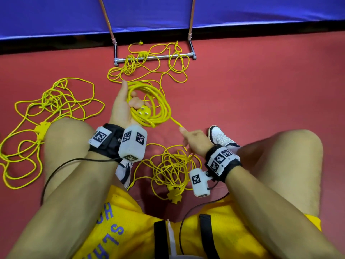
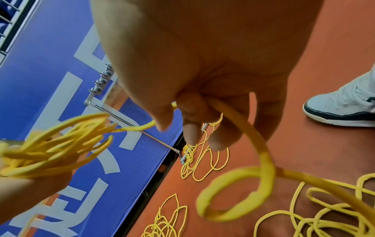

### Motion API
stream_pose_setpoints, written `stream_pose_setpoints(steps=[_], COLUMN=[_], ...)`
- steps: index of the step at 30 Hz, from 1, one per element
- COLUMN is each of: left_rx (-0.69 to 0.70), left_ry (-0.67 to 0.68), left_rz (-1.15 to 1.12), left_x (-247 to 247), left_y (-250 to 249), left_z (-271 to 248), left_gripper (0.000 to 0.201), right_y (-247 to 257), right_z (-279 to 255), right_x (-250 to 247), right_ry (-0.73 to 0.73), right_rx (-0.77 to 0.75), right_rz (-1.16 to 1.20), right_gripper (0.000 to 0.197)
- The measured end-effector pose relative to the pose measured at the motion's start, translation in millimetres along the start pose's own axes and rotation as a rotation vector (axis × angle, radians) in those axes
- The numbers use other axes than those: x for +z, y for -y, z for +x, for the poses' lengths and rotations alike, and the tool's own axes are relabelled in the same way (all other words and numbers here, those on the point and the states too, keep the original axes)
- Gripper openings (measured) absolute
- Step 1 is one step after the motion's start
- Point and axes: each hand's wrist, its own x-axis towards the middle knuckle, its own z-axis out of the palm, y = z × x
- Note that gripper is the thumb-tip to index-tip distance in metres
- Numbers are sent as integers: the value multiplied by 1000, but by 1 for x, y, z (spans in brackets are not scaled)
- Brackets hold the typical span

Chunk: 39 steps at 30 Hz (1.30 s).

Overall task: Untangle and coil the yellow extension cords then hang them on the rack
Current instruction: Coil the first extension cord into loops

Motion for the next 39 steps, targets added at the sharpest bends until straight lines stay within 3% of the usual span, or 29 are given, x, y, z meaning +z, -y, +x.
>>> stream_pose_setpoints(steps=[3, 5, 8, 10, 13, 16, 18, 22, 23, 25, 27, 29, 30, 32, 34, 36, 39], left_rx=[143, 203, 380, 521, 657, 734, 679, 300, 204, 54, -133, -247, -221, -57, 75, 150, 216], left_ry=[-91, -107, -157, -212, -285, -292, -138, 155, 226, 388, 457, 494, 508, 429, 209, 8, -181], left_rz=[-91, -130, -81, 24, 384, 1034, 1340, 1682, 1659, 1593, 1451, 1292, 1286, 1368, 1356, 1274, 1257], left_x=[-12, -15, -15, -13, -15, -25, -31, -31, -26, -17, -14, -14, -13, -15, -19, -23, -27], left_y=[-11, -14, -8, -4, 1, 6, 12, 33, 40, 51, 58, 58, 56, 50, 43, 40, 43], left_z=[14, 19, 21, 23, 24, 27, 28, 21, 13, -2, -14, -18, -18, -10, 1, 8, 12], left_gripper=[44, 39, 30, 24, 17, 25, 31, 21, 27, 58, 82, 80, 71, 41, 27, 22, 24], right_y=[-5, -6, -4, 1, 16, 35, 41, 47, 48, 49, 49, 48, 48, 46, 42, 39, 33], right_z=[-3, -3, -3, -10, -32, -45, -47, -45, -44, -43, -35, -28, -26, -24, -21, -18, -9], right_x=[-7, -10, -5, 2, 2, -5, -13, -22, -23, -24, -26, -33, -38, -47, -51, -50, -41], right_ry=[48, 60, 125, 184, 231, 150, 63, -148, -159, -134, -84, -37, -2, 96, 144, 86, -123], right_rx=[-5, 3, 9, -86, -344, -576, -680, -713, -709, -683, -585, -460, -413, -357, -309, -291, -289], right_rz=[-180, -284, -145, -47, -139, -210, -152, 6, 63, 179, 322, 438, 453, 426, 407, 343, 31], right_gripper=[41, 41, 33, 22, 11, 29, 35, 40, 40, 34, 26, 25, 22, 15, 25, 41, 45])
